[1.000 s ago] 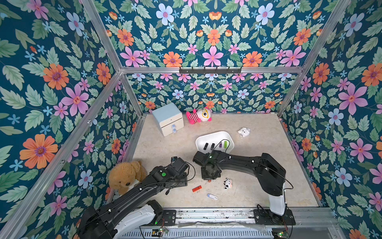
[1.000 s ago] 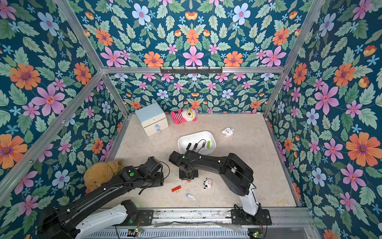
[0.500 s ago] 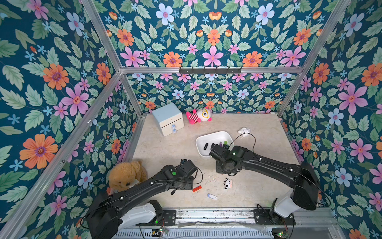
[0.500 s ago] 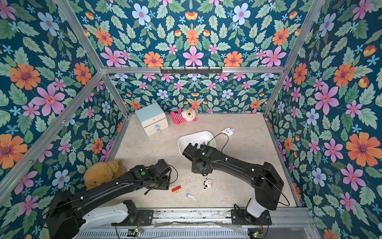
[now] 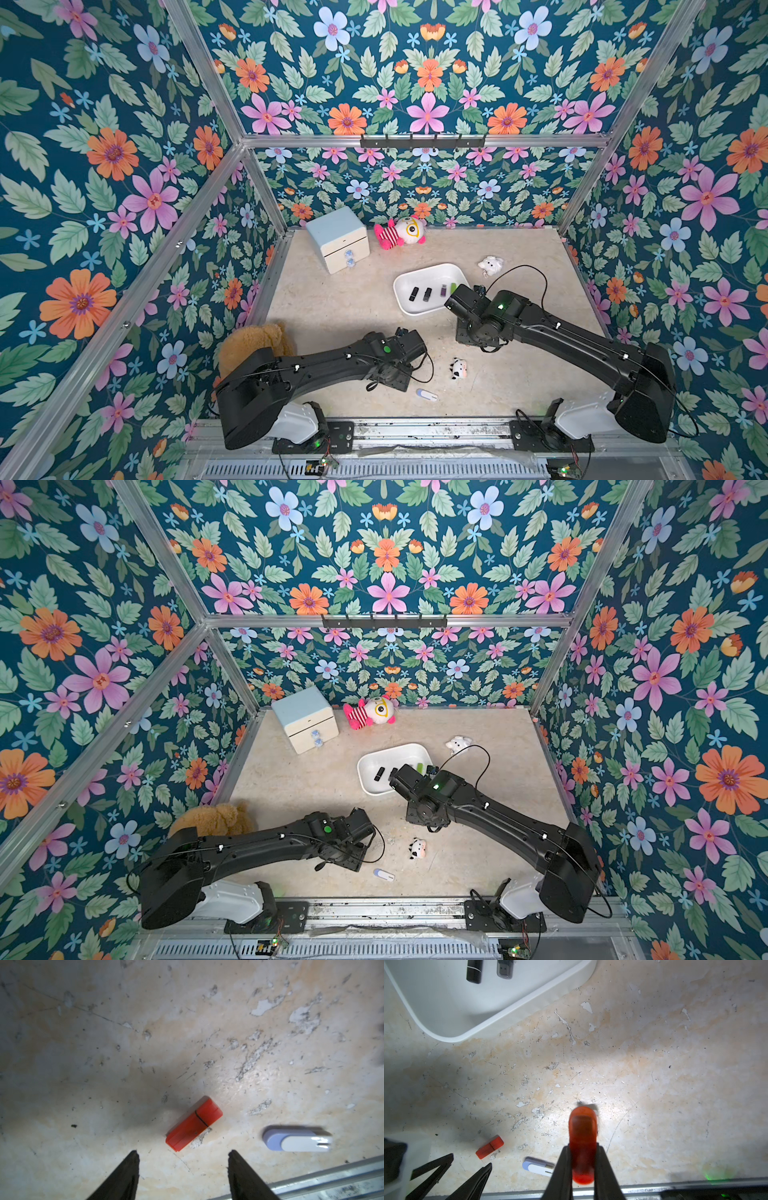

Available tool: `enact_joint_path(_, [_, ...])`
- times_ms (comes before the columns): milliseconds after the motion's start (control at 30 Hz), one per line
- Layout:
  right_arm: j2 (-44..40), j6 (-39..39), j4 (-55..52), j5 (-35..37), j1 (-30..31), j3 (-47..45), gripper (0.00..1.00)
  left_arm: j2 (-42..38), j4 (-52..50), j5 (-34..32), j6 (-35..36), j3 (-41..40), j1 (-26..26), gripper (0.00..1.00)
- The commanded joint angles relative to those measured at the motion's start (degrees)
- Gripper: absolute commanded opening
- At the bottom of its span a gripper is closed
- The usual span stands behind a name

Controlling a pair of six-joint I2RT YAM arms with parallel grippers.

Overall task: Put the usb flash drive into the storage box
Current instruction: Pick up the USB flash from the center of the board.

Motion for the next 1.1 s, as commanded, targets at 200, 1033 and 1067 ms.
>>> enact_joint_path(200, [-2.1,0.0,-2.0,1.8,-0.8,-0.4,0.0,1.7,1.7,0.4,2.9,-1.6,-0.1,0.69])
enact_joint_path(1033, [-2.9,-0.2,-2.6,1.3,-1.1,-0.9,0.0,4.9,8.0,1.7,2.0,-4.6,0.7,0.44])
enact_joint_path(1067, [-2.9,-0.2,-2.5,1.3,-1.1,-0.8,0.0,5.1,8.0,1.9,2.0,-4.6,0.7,0.43])
